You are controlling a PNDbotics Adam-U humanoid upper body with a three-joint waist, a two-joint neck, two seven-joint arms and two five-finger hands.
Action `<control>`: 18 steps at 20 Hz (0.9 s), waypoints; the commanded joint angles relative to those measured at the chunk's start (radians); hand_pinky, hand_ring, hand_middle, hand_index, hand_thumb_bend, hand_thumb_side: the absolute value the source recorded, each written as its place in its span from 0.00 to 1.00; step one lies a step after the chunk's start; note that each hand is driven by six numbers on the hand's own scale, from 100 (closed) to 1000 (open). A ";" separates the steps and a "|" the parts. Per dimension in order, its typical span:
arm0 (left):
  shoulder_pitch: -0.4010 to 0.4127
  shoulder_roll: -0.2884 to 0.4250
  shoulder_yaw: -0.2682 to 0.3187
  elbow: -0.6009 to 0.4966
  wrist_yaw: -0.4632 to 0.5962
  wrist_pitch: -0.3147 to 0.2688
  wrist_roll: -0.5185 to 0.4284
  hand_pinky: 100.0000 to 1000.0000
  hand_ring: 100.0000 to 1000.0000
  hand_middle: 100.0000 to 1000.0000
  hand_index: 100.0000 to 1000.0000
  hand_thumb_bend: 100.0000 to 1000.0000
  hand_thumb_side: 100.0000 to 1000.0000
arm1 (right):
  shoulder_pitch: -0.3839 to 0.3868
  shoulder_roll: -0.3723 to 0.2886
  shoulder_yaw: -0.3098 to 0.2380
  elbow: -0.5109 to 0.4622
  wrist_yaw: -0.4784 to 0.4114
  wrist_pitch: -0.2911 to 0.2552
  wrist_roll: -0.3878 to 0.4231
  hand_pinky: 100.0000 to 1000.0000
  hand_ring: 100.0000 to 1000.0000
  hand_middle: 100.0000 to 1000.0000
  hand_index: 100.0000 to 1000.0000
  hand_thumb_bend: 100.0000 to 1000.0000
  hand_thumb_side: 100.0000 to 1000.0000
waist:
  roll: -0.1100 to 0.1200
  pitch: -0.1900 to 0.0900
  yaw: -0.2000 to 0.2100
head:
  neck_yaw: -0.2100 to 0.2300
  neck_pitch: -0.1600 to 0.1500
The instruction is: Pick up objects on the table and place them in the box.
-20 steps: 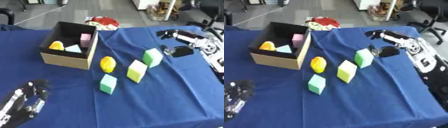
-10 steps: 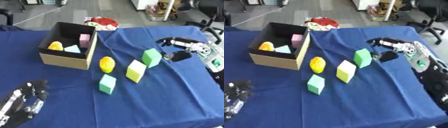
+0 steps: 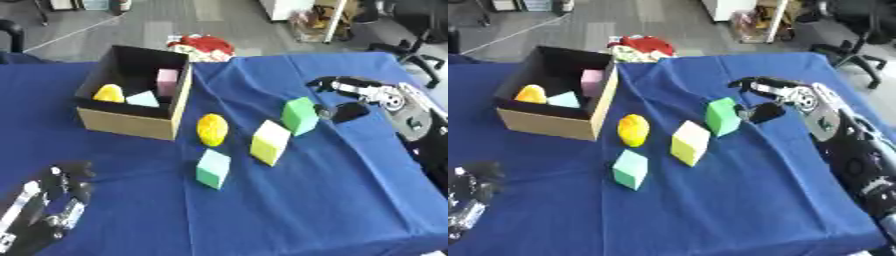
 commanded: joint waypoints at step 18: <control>-0.001 0.013 0.004 -0.012 0.005 0.002 0.002 0.71 0.58 0.62 0.80 0.04 0.39 | -0.071 0.002 0.027 0.114 0.091 -0.069 0.120 0.96 0.94 0.96 1.00 0.00 0.52 | -0.009 -0.033 0.004 | -0.015 0.003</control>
